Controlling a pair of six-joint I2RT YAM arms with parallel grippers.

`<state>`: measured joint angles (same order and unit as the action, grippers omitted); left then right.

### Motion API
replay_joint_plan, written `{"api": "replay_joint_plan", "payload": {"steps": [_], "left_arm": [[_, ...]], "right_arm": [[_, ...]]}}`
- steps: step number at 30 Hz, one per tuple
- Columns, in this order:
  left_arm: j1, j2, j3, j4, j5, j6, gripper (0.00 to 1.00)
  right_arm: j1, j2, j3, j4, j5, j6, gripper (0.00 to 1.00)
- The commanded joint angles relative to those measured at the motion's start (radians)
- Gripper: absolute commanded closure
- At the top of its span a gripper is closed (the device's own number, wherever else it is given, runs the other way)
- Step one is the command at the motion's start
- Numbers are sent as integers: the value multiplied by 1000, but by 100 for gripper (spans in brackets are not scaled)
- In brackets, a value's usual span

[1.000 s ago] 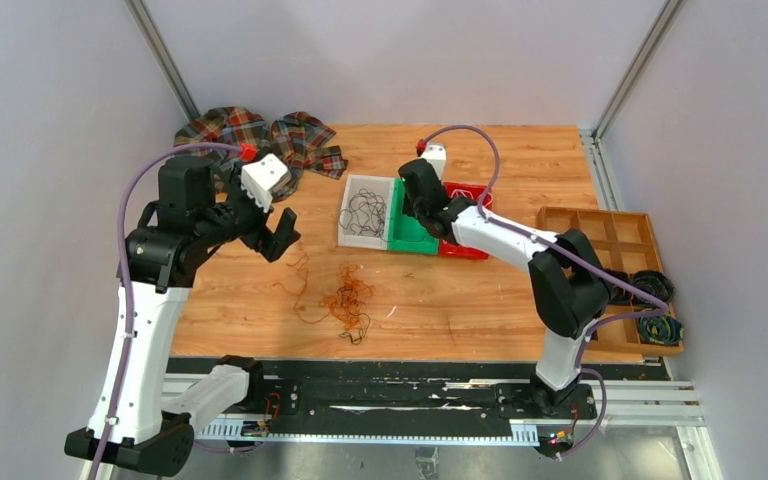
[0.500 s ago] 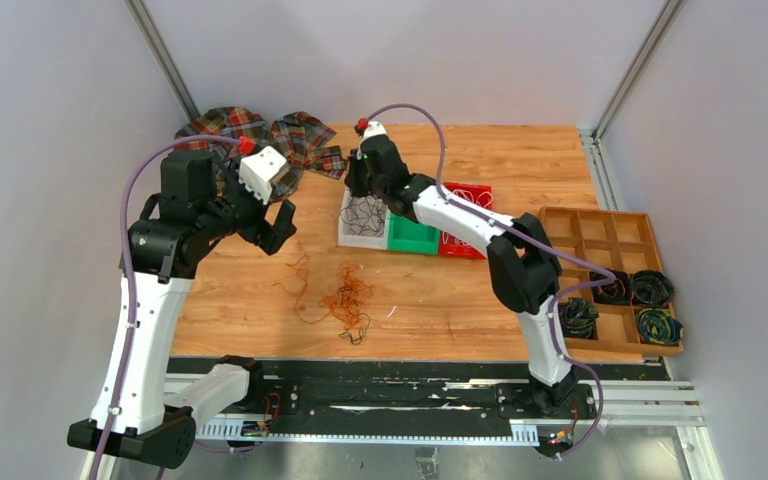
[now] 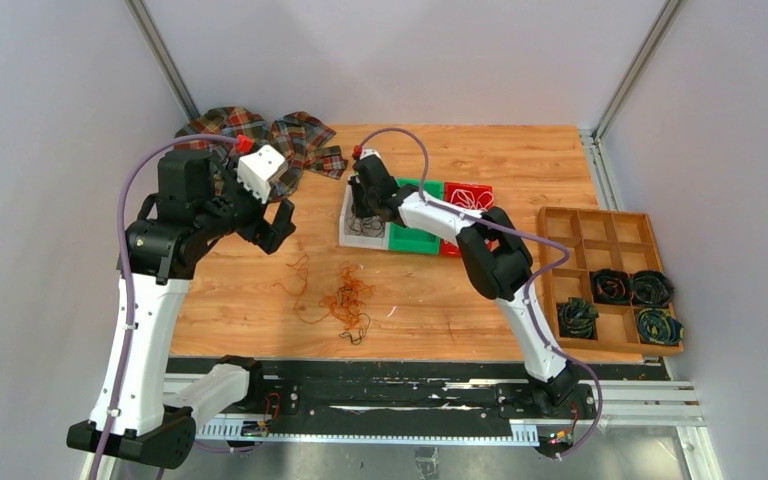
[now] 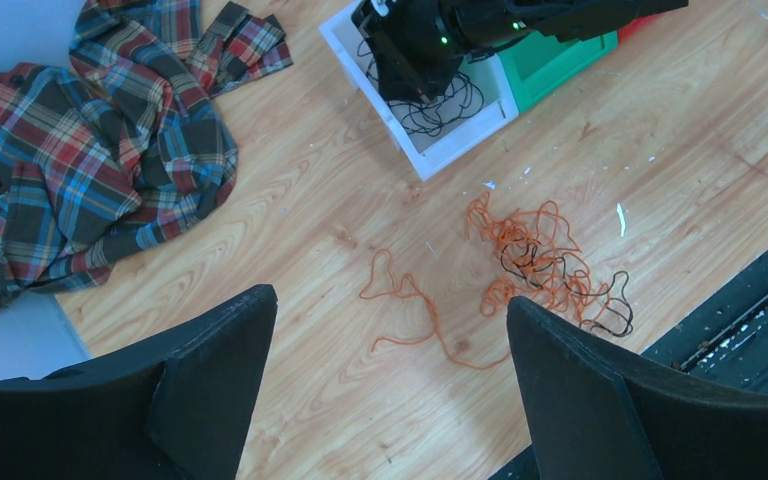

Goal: Untangle the cables
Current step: Place the cable in the bin, then untie the cable.

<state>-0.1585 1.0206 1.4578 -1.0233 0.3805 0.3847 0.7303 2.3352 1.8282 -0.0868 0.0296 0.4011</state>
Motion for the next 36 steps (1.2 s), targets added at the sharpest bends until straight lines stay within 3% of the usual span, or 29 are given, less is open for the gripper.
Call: {"api": "replay_joint_plan", "payload": {"steps": [1, 4, 7, 20, 27, 31, 36], "left_arm": [[10, -11, 12, 5, 2, -5, 9], [10, -14, -4, 6, -9, 12, 4], [11, -11, -4, 0, -14, 22, 3], [10, -20, -52, -4, -17, 71, 1], [11, 16, -242, -2, -36, 238, 2], [11, 53, -381, 82, -79, 315, 2], [14, 196, -447, 231, -198, 231, 2]], "right_arm": [[-9, -18, 51, -22, 0, -27, 80], [6, -79, 34, -21, 30, -68, 65], [13, -141, 32, -45, 61, -107, 61], [15, -290, -114, -53, 111, -178, 69], [126, -592, -525, 173, 144, -234, 45], [185, -690, -761, 307, 129, -148, 43], [241, -708, -889, 393, 196, -101, 44]]}}
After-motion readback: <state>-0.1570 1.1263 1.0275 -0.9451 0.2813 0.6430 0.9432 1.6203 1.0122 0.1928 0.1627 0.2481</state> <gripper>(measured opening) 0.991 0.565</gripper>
